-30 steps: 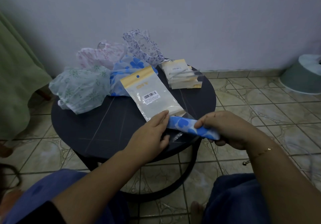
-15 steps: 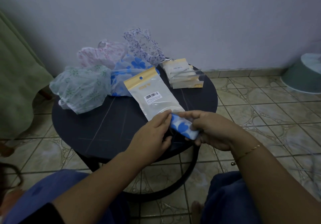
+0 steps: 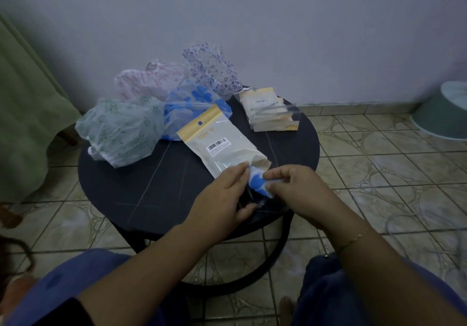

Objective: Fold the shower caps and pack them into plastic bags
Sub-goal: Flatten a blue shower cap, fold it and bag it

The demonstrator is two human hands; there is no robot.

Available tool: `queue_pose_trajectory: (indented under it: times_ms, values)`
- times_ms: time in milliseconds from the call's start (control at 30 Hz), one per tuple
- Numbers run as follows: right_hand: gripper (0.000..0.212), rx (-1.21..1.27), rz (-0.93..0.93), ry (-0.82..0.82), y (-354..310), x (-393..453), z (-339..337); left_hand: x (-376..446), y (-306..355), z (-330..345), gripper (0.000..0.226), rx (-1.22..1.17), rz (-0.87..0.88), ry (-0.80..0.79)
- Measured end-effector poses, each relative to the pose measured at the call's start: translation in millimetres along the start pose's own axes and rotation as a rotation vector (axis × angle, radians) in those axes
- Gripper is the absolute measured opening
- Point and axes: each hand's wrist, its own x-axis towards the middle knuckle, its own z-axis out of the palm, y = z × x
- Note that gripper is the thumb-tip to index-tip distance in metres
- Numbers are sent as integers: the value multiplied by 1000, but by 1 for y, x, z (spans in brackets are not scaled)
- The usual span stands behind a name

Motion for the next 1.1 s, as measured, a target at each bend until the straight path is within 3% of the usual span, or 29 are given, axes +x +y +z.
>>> queue_pose_trajectory:
  times_ms: [67, 133, 333, 400, 467, 567, 733, 800, 967, 1033, 1100]
  values:
    - [41, -36, -45, -128, 2, -1, -2, 0, 1, 1, 66, 5, 37, 35]
    - [46, -114, -102, -118, 6, 1, 1, 0, 2, 2, 63, 14, 70, 58]
    - [26, -194, -238, 276, 21, 13, 25, -2, 5, 0, 60, 7, 109, 81]
    - [30, -359, -333, 474, 24, 17, 32, -3, 5, 0, 59, 24, 135, 92]
    - [47, -497, -347, 565, 29, 24, 39, -3, 6, 0, 57, 22, 147, 101]
    - [67, -583, -322, 553, 31, 31, 43, -5, 6, 0, 55, 19, 163, 112]
    - [58, -688, -311, 393, 28, 37, 43, -7, 4, -1, 51, 9, 166, 124]
    - [56, -559, -286, 308, 27, 40, 42, -8, 4, -2, 51, 17, 156, 124]
    - [42, 162, -8, 7, 14, 39, 14, -9, 2, -2, 48, 14, 168, 108]
    - [25, 410, 40, 45, 10, 35, 9, -10, 1, 0, 45, 20, 196, 110]
    - [17, 470, 31, 120, 10, 33, 10, -11, 0, 2, 39, 18, 229, 115]
